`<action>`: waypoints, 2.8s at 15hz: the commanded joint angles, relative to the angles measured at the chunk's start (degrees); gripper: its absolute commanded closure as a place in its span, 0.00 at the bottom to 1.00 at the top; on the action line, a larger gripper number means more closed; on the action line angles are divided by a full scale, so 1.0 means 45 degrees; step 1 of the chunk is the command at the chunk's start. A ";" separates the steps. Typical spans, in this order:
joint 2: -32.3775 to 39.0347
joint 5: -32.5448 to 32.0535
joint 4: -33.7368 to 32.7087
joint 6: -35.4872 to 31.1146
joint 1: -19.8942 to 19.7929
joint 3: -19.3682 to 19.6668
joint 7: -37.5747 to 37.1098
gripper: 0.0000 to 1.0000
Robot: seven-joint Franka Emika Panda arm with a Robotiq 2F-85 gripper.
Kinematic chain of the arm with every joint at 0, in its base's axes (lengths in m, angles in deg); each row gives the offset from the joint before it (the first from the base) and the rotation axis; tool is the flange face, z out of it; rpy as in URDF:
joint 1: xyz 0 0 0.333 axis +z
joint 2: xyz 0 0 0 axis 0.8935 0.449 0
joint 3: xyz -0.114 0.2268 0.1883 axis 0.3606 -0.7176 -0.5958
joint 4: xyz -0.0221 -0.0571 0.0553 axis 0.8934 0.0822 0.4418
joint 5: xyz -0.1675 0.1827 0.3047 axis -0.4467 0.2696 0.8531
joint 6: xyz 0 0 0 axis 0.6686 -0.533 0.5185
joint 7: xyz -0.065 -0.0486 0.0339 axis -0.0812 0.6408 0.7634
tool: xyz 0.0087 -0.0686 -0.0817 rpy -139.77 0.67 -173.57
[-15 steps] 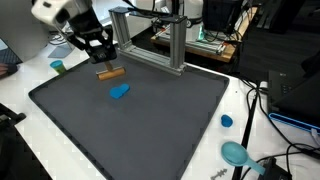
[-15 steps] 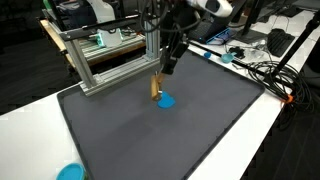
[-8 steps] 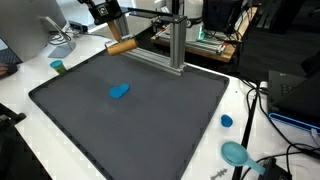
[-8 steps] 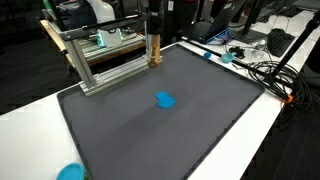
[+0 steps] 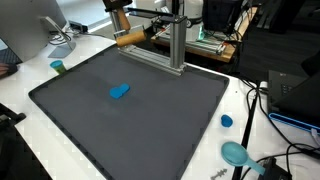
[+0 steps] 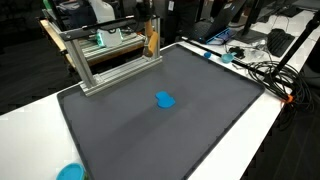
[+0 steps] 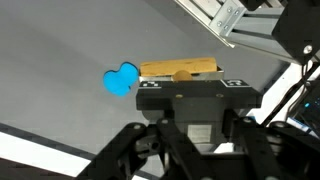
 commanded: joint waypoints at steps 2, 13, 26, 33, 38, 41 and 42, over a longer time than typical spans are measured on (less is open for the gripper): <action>0.0008 -0.0016 0.0071 0.0002 0.0368 0.0275 -0.0744 0.78; -0.2366 -0.1022 0.2083 -0.0232 0.1291 0.0085 -0.8019 0.53; -0.3144 -0.1368 0.3791 -0.0031 0.1663 -0.0197 -0.9332 0.78; -0.3479 -0.1389 0.4768 -0.0038 0.1641 -0.0088 -0.9469 0.78; -0.4106 -0.1384 0.5431 -0.0078 0.1561 0.0106 -0.9310 0.78; -0.4672 -0.1407 0.5893 -0.0112 0.1569 0.0179 -0.9182 0.78; -0.4844 -0.1400 0.6013 -0.0066 0.1581 0.0178 -0.9192 0.78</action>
